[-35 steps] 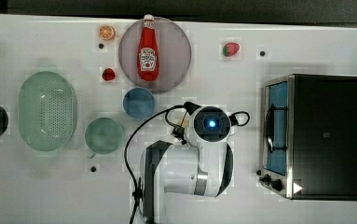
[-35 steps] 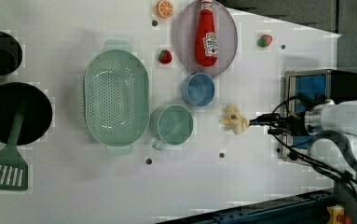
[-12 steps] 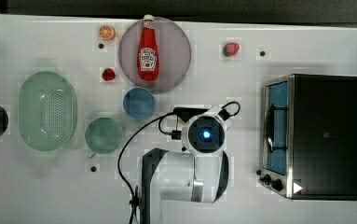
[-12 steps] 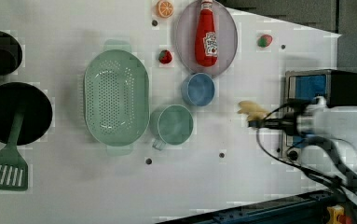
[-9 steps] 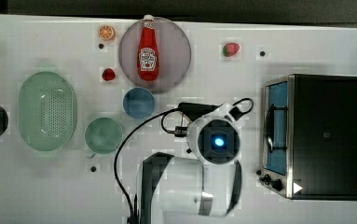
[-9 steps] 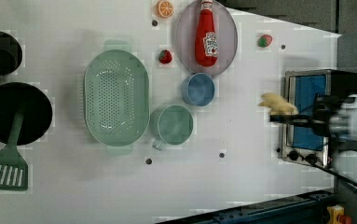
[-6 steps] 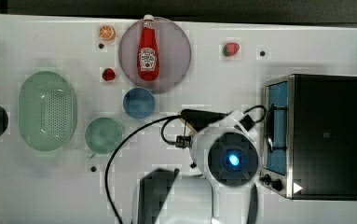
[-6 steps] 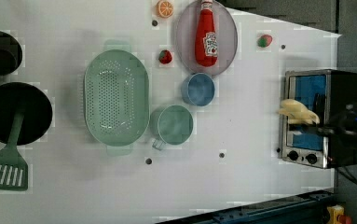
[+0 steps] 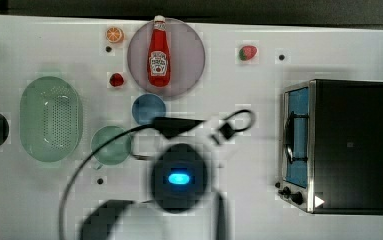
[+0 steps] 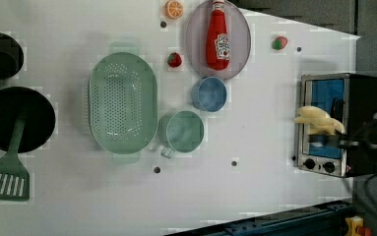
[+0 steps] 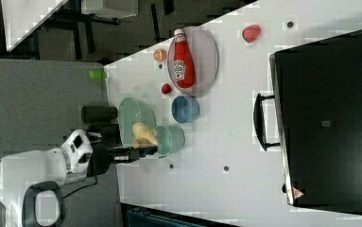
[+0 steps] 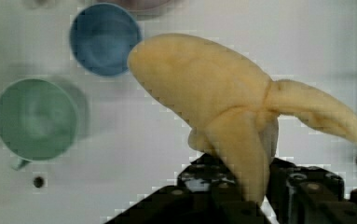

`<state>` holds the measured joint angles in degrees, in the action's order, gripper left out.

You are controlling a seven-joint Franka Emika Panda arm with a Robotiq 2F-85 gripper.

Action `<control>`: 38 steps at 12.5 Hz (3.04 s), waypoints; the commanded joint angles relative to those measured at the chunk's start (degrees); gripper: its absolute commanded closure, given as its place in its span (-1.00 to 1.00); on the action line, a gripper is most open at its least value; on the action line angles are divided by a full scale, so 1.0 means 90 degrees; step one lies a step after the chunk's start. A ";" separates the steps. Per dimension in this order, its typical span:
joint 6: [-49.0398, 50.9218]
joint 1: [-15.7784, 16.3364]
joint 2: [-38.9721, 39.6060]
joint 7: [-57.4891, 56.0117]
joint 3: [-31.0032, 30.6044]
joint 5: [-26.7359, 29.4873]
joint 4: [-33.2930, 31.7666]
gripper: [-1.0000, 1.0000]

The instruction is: Pick Banana and place it in mug.

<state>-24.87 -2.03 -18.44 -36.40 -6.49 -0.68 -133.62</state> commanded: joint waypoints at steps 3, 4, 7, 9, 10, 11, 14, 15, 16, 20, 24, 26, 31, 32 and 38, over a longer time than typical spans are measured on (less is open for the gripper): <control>-0.0107 0.0410 0.0521 0.2844 -0.1549 0.0867 -0.0118 0.46; -0.0367 0.0410 0.0677 0.3133 -0.1716 0.0950 -0.0118 0.46; -0.1183 0.0410 0.1303 0.3531 -0.1957 0.0964 -0.0127 0.46; -0.1518 0.0410 0.1799 0.3578 -0.2015 0.0964 -0.0128 0.46; -0.1818 0.0410 0.2070 0.3580 -0.2034 0.0964 -0.0128 0.46; -0.2175 0.0410 0.2362 0.3580 -0.2068 0.0964 -0.0130 0.46; -0.3119 0.0414 0.3080 0.3599 -0.2106 0.0903 -0.0176 0.46; -0.3231 0.0413 0.3251 0.3703 -0.2106 0.0903 -0.0176 0.38; -0.3507 0.0413 0.3357 0.3857 -0.2100 0.0902 -0.0139 0.18; -0.3456 0.0404 0.3103 0.4322 -0.2056 0.0870 -0.0135 -0.87; -0.3095 0.0391 0.2198 0.4323 -0.2009 0.0898 -0.0089 -1.00; -0.2603 0.0366 0.1473 0.4323 -0.1789 0.0906 -0.0028 -1.00; 0.0285 0.0301 -0.0145 0.4260 -0.0553 0.0901 0.0787 -1.00; 0.0776 0.0294 -0.0301 0.4230 -0.0244 0.0891 0.1038 -1.00; 0.1813 0.0277 -0.0392 0.3702 0.1011 -0.0327 0.1994 -1.00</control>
<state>-10.06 0.00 -23.44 0.20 3.29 0.21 -114.70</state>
